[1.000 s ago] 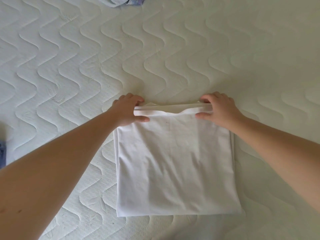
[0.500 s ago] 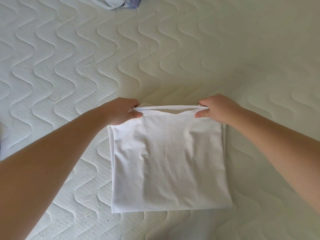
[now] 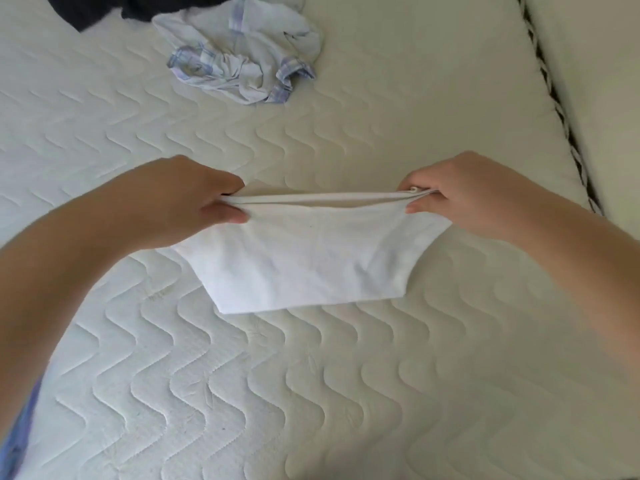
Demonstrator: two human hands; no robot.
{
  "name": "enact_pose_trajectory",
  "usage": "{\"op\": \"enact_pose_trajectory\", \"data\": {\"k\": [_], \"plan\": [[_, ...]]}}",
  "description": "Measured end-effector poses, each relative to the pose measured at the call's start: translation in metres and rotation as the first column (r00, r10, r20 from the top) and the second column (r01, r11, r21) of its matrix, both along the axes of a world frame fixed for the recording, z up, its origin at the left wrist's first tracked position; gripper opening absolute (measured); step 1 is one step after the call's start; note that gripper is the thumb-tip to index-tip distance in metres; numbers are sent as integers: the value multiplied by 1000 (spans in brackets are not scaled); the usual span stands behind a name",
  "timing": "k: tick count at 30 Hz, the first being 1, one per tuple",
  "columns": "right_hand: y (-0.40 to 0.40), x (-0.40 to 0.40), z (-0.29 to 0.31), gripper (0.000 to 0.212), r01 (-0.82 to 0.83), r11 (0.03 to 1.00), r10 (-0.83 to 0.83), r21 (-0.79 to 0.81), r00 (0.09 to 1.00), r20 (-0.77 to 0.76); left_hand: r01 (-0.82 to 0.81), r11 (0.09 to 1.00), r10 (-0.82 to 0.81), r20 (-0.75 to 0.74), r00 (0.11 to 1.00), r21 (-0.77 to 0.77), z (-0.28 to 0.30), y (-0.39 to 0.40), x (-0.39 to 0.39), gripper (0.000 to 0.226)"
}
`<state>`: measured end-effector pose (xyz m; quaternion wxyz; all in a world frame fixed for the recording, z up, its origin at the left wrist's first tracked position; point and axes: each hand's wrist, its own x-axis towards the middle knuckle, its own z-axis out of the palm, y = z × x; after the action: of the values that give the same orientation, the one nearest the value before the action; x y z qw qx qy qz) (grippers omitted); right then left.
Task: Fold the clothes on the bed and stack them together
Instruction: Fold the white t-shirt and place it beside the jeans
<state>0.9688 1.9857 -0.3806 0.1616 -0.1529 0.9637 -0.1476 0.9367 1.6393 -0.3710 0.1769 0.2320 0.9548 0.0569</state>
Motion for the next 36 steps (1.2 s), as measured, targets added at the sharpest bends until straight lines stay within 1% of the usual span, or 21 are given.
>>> {"op": "enact_pose_trajectory", "data": {"k": [3,6,7,9,11,13,15,16,18,19,20,21,23,25,26,28,29,31,33,34,36], "plan": [[-2,-1,27,16,-34,999,33,-5,989,-141,49,999,-46,-222,974,9,26,-9,0,34],[-6,9,15,23,-33,998,22,-52,979,-203,152,988,-118,-462,879,37,14,-12,10,21],[-9,15,2,27,-23,998,9,-63,976,-218,179,983,-133,-501,855,44,2,-13,16,16],[-17,32,-36,39,-3,1000,-1,-15,968,-250,195,980,-151,-531,834,27,-33,-13,34,6],[-29,59,-82,45,16,999,-2,51,966,-258,199,980,-171,-508,844,2,-78,-14,59,23],[-41,93,-132,49,28,999,-22,18,959,-283,165,986,-142,-423,895,17,-128,-11,91,36],[-52,131,-185,51,53,999,-51,0,964,-262,95,995,-74,-334,940,45,-180,-8,127,49],[-57,149,-209,52,75,997,-73,0,971,-229,41,999,-31,-260,965,31,-207,-7,147,56],[-66,184,-251,65,101,993,-99,57,994,-37,-44,992,45,5,999,-118,-253,-8,190,75],[-71,202,-266,72,112,987,-118,118,992,48,-74,980,98,122,988,-185,-271,-11,211,83],[-74,219,-275,75,147,976,-161,161,984,77,-107,971,146,182,972,-212,-283,-12,231,86],[-77,232,-280,74,194,966,-207,169,976,65,-139,970,179,199,964,-199,-290,-14,245,86],[-84,247,-281,76,292,949,-297,116,955,22,-192,978,202,155,967,-75,-290,-18,257,81],[-85,248,-275,76,416,909,-416,-10,909,6,-267,961,260,91,961,77,-283,-23,250,72],[-82,244,-272,72,495,866,-496,-75,869,6,-344,928,335,86,938,145,-279,-26,242,68],[-72,229,-265,61,653,745,-658,-136,753,9,-559,791,546,125,828,249,-273,-33,222,62],[-65,218,-264,57,722,676,-726,-151,687,32,-661,697,644,165,747,276,-272,-37,210,62],[-50,193,-264,47,807,562,-798,-180,586,138,-819,507,778,267,569,268,-275,-45,185,61],[-40,173,-268,34,842,512,-804,-171,540,250,-920,308,823,418,385,241,-281,-53,165,57],[-36,167,-271,31,852,501,-805,-156,524,277,-944,246,820,473,323,218,-285,-57,158,54],[-31,159,-275,32,883,454,-827,-123,469,312,-955,238,821,488,296,179,-293,-65,149,44]]}}
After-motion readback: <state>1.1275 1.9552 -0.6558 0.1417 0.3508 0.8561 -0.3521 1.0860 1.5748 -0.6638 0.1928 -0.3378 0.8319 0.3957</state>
